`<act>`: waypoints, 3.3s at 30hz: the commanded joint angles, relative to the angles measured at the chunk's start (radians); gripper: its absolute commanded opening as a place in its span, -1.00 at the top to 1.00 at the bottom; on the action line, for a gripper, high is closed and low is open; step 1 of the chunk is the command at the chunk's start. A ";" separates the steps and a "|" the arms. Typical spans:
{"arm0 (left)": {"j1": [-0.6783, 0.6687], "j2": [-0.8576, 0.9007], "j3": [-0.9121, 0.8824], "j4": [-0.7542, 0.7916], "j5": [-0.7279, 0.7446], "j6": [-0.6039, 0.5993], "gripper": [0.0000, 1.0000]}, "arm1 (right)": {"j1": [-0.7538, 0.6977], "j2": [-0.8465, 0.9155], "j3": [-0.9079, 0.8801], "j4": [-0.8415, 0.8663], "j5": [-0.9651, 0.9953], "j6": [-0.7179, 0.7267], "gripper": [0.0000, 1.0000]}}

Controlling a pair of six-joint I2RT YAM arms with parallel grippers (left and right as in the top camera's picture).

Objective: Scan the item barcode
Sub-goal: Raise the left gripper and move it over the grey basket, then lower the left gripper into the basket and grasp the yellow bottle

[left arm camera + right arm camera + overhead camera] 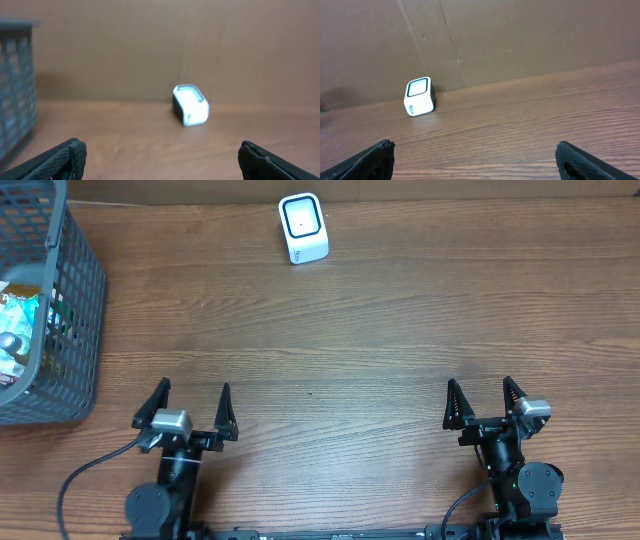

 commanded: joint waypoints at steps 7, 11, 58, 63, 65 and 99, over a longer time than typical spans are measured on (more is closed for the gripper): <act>-0.006 -0.002 0.507 0.038 0.047 0.039 -0.99 | 0.006 -0.010 -0.011 0.004 -0.003 -0.004 -1.00; -0.006 0.048 0.702 0.115 0.044 0.099 -0.99 | 0.006 -0.010 -0.011 0.004 -0.003 -0.004 -1.00; -0.003 1.494 2.142 -1.027 -0.476 0.165 -0.99 | 0.006 -0.010 -0.011 0.004 -0.003 -0.004 -1.00; 0.035 1.528 2.142 -1.164 -0.454 0.079 -0.98 | 0.006 -0.010 -0.011 0.004 -0.002 -0.004 -1.00; 0.080 1.535 2.141 -1.214 -0.410 0.070 -0.99 | 0.006 -0.010 -0.011 0.004 -0.003 -0.004 -1.00; 0.716 1.813 1.989 -1.404 -0.191 -0.086 -0.99 | 0.006 -0.010 -0.011 0.004 -0.003 -0.004 -1.00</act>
